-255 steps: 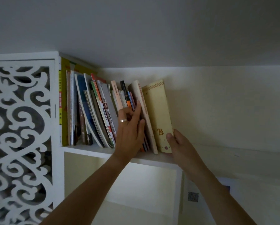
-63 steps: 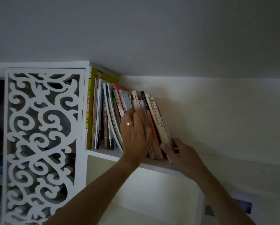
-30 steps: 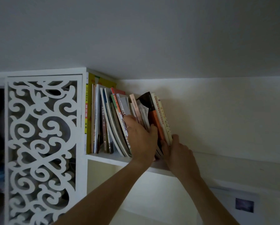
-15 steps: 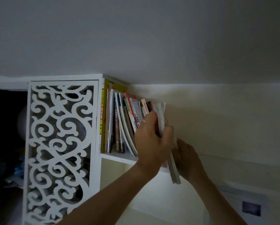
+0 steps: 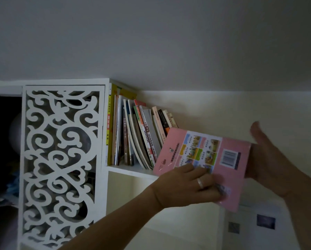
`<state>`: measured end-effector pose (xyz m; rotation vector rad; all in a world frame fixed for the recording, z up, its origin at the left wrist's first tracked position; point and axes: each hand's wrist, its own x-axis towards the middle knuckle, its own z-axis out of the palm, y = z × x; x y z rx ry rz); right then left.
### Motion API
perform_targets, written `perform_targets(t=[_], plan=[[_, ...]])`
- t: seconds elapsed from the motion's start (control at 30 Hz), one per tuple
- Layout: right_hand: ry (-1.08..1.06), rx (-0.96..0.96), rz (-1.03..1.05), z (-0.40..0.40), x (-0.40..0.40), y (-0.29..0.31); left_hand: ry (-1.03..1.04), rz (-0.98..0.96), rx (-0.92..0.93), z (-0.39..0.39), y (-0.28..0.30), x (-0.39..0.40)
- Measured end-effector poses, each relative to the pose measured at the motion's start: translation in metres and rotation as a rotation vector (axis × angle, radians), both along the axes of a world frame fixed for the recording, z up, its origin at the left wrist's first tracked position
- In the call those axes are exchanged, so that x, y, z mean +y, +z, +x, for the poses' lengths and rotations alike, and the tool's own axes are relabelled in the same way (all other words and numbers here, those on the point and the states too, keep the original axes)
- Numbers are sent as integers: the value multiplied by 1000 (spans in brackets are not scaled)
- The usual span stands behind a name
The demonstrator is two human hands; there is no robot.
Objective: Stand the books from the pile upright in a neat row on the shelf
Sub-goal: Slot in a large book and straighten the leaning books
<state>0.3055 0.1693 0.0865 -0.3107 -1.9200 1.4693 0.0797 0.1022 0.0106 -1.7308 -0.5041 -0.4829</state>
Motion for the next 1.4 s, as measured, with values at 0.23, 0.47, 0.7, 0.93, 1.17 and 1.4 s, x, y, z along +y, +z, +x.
perform_targets(t=[0.23,0.47,0.7,0.93,1.17,1.4], plan=[[-366,273,199,9,5,-6,91,20,-297,-8,1,30],[-779,553,514,-19,10,-26,247,-16,-776,-26,1,56],[-904,347,730,-70,25,-55,185,-87,-809,-44,-17,77],[-492,-92,687,-90,49,-65,98,-19,-1069,-40,-12,73],[-344,-347,597,-90,64,-47,168,-25,-1039,-38,-12,74],[-590,-479,753,-87,80,-55,267,-4,-1002,-39,-15,76]])
